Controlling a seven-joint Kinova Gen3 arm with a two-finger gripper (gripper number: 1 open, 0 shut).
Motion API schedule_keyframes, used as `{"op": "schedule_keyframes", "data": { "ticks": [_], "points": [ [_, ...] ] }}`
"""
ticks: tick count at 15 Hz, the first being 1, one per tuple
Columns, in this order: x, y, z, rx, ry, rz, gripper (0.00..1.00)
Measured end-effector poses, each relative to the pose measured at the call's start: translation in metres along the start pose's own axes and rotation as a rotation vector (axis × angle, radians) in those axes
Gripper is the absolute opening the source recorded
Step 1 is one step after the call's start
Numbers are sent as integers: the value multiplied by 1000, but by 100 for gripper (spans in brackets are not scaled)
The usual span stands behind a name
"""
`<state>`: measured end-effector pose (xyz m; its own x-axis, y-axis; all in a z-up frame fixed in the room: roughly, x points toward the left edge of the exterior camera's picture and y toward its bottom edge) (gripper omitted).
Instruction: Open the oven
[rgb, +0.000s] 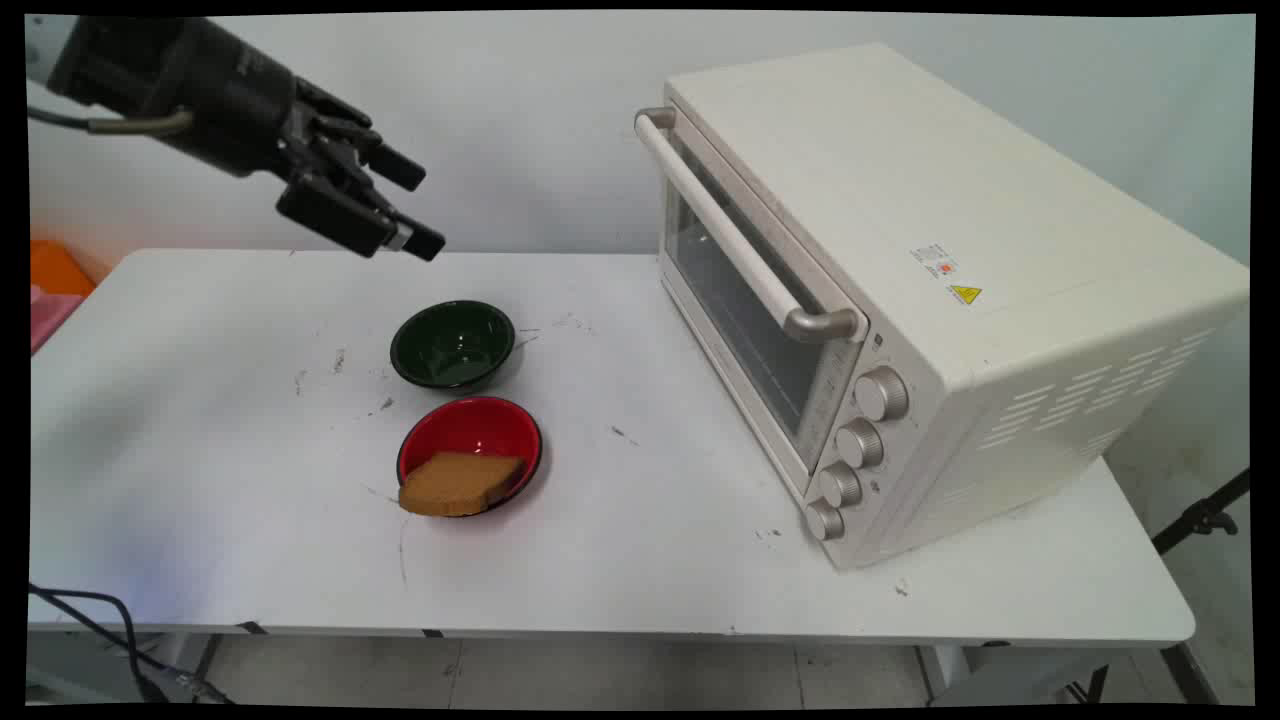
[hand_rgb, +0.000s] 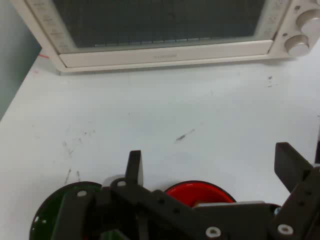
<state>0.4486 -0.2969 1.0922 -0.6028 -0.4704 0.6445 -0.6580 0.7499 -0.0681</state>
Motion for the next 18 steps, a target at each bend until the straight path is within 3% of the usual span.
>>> {"op": "schedule_keyframes", "data": {
  "ticks": [4, 8, 14, 18],
  "points": [
    [27, -1, 6, 25, -30, -12, 100],
    [70, -3, 21, 46, -48, -19, 100],
    [140, -13, 61, 70, -67, -4, 100],
    [176, -15, 90, 63, -91, -2, 100]
  ]
}}
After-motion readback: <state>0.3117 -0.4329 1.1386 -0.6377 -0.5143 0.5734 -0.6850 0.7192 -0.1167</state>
